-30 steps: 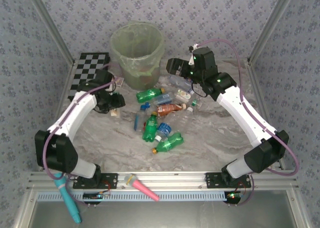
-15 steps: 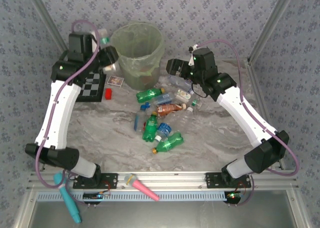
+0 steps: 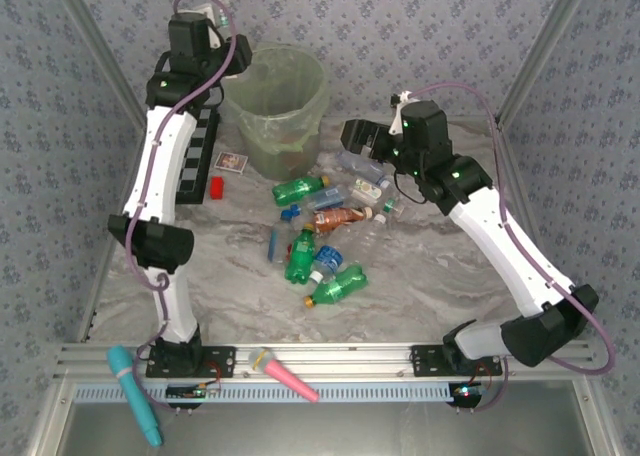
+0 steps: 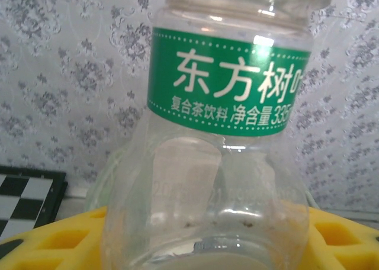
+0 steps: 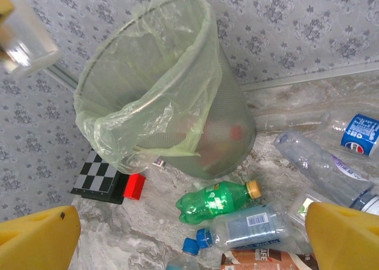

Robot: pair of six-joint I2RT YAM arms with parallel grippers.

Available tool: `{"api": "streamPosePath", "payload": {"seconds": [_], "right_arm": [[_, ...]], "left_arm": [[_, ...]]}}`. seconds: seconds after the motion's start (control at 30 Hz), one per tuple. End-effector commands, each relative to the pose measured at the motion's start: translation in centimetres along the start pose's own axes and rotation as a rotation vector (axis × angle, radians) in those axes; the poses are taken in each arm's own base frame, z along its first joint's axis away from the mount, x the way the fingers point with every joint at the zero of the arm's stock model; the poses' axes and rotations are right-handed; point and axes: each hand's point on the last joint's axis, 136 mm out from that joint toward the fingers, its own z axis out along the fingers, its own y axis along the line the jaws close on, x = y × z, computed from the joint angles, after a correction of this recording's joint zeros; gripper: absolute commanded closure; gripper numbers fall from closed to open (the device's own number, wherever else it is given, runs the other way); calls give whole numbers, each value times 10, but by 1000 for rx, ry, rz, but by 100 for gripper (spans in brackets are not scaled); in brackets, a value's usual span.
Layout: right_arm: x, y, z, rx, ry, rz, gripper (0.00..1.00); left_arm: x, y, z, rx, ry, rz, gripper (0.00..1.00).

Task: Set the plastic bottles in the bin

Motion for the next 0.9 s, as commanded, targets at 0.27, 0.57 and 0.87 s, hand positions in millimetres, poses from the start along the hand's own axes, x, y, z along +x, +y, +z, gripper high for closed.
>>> {"api": "streamPosePath", "payload": {"seconds": [0.27,0.57,0.87], "right_arm": [[-7,0,-14,13,-34,-28,1],[-5,-4,-9,28,-22,-16,1],[-2,-9,-4,34,-10,0,1]], "left_arm": [[-16,9,52,-9,-132,90,42],[6,2,83,42,-111,99,42],[16,1,90,43,-90,115,35]]}}
